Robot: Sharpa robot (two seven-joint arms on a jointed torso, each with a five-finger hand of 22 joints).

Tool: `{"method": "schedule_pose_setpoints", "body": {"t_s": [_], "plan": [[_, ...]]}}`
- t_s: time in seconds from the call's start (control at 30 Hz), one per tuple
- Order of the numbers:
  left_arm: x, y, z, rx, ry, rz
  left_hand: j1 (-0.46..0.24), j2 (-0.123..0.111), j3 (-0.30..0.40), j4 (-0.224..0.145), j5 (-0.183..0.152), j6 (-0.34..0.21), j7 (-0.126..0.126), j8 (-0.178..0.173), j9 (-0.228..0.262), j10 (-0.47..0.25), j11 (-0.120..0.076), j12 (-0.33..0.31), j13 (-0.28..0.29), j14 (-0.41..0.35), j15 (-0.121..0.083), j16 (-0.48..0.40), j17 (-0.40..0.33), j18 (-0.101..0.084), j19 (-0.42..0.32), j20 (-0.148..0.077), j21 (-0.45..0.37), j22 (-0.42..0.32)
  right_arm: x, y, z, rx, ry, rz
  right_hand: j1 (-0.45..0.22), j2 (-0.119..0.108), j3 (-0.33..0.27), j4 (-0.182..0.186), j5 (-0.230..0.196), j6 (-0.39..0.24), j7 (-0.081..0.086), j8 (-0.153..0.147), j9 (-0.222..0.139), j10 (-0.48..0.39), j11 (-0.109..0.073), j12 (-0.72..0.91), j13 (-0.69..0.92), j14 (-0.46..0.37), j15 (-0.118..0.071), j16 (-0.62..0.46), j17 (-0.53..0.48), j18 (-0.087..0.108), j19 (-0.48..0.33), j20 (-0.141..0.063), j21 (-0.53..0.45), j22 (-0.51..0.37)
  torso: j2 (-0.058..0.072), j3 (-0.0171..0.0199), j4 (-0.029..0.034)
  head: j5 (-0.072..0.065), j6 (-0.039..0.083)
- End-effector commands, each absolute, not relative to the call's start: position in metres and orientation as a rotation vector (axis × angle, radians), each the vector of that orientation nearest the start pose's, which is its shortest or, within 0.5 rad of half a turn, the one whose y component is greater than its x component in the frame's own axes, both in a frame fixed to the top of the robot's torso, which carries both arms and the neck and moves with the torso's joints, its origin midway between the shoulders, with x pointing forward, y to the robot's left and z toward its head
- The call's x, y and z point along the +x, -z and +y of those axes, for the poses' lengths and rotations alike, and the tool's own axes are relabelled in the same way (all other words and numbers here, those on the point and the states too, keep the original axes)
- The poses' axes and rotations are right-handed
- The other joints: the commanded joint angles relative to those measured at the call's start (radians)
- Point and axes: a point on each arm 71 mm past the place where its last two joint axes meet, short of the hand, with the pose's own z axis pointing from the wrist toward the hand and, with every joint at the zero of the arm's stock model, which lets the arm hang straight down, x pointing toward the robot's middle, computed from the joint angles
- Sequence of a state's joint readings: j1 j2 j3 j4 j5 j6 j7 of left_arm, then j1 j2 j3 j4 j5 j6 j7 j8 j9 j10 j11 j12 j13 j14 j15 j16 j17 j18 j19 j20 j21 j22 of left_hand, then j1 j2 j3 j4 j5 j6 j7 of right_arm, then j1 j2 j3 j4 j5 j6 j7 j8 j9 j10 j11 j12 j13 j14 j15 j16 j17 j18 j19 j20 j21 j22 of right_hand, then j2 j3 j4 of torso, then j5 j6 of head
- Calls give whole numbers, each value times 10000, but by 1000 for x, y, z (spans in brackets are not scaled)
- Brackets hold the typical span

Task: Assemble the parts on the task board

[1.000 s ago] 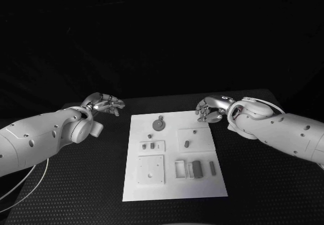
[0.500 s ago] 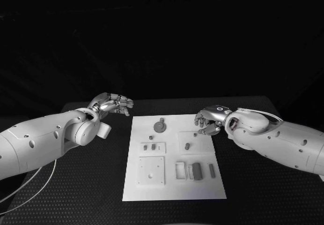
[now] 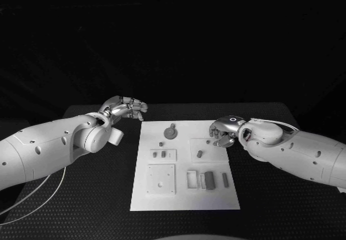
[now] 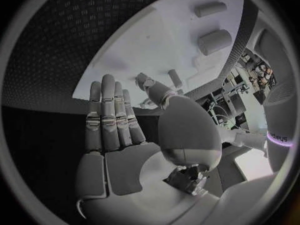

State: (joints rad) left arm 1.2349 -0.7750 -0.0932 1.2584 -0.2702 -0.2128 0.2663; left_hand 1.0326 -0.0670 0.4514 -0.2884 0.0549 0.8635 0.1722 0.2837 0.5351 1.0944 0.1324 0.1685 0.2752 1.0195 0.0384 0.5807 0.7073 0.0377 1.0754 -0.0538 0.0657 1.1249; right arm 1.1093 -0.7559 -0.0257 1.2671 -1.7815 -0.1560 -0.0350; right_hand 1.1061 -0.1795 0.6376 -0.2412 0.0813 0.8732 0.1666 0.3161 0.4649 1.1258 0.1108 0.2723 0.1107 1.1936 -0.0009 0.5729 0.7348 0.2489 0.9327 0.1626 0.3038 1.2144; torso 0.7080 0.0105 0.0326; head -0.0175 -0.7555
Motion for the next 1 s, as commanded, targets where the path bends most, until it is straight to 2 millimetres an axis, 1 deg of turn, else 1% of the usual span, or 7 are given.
{"method": "schedule_pose_setpoints", "body": {"t_s": [0.03,0.13,0.3,0.4,0.6,0.83,1.0], "plan": [[532,197,247,-9000,12909,15755,-95,33,-69,-4,-51,-42,41,44,-13,-70,12,-40,-16,1,77,-51,2,41,-93,9,-17,-31,506,255,-224,-4894,-3683,17998,56,-23,1,20,-21,-156,-20,-69,-33,-21,13,-68,-8,6,61,-16,25,129,-11,24,-78,23,21,-5,-28,-23,-75],[531,197,246,-9005,12905,15757,-98,32,-86,-4,-51,-47,43,49,-14,-81,17,-46,-22,-8,83,-65,4,41,-105,15,-19,-51,506,257,-219,-4923,-3809,18081,66,-11,2,16,-21,-166,-22,-75,-40,-7,11,-78,-6,6,60,-16,33,129,-9,24,-83,29,36,-7,-41,18,-107],[531,197,246,-9008,12911,15769,-100,32,-105,-3,-50,-48,47,57,-16,-86,20,-50,-26,-19,91,-82,7,41,-120,22,-20,-75,503,262,-214,-4900,-4004,17976,85,36,4,11,-20,-176,-24,-83,-52,27,5,-95,0,9,55,-14,49,129,-2,24,-92,42,27,-26,-3,-23,-162],[531,197,246,-9046,12868,15810,-100,-6,-148,-4,-51,-160,94,15,-43,-152,48,-86,-47,-32,101,-109,15,46,-135,32,-14,-120,504,262,-213,-4835,-4059,17839,111,95,9,-2,-19,-185,-33,-88,-63,58,-3,-113,5,18,49,-9,66,129,11,21,-98,56,31,-24,18,14,-206],[531,197,245,-9037,12885,15816,-100,-23,-197,0,-50,-292,153,-14,-65,-239,89,-128,-72,-62,122,-154,28,46,-174,54,-17,-189,503,262,-209,-4866,-4193,17896,116,201,-5,-18,-21,-139,-31,-65,-71,173,-31,-123,31,31,28,-8,96,129,31,19,-118,84,28,-34,-6,78,-268],[531,197,242,-9022,12938,15869,-106,-9,-211,6,-50,-301,156,-1,-64,-244,92,-127,-74,-73,131,-170,33,45,-191,63,-17,-216,505,265,-205,-4843,-4260,17975,153,466,-4,-99,-19,4,3,6,-72,299,-61,-181,61,46,3,-20,142,129,59,11,-163,127,40,-7,-17,118,-324],[531,197,241,-9026,12943,15892,-106,-6,-215,5,-49,-308,158,2,-65,-248,93,-128,-75,-78,134,-177,36,46,-197,66,-17,-228,506,270,-208,-4878,-4102,18244,217,1049,62,-309,-14,144,-20,70,-73,340,-56,-293,71,38,8,-51,182,129,52,20,-237,166,26,-13,-2,94,-338]]}}
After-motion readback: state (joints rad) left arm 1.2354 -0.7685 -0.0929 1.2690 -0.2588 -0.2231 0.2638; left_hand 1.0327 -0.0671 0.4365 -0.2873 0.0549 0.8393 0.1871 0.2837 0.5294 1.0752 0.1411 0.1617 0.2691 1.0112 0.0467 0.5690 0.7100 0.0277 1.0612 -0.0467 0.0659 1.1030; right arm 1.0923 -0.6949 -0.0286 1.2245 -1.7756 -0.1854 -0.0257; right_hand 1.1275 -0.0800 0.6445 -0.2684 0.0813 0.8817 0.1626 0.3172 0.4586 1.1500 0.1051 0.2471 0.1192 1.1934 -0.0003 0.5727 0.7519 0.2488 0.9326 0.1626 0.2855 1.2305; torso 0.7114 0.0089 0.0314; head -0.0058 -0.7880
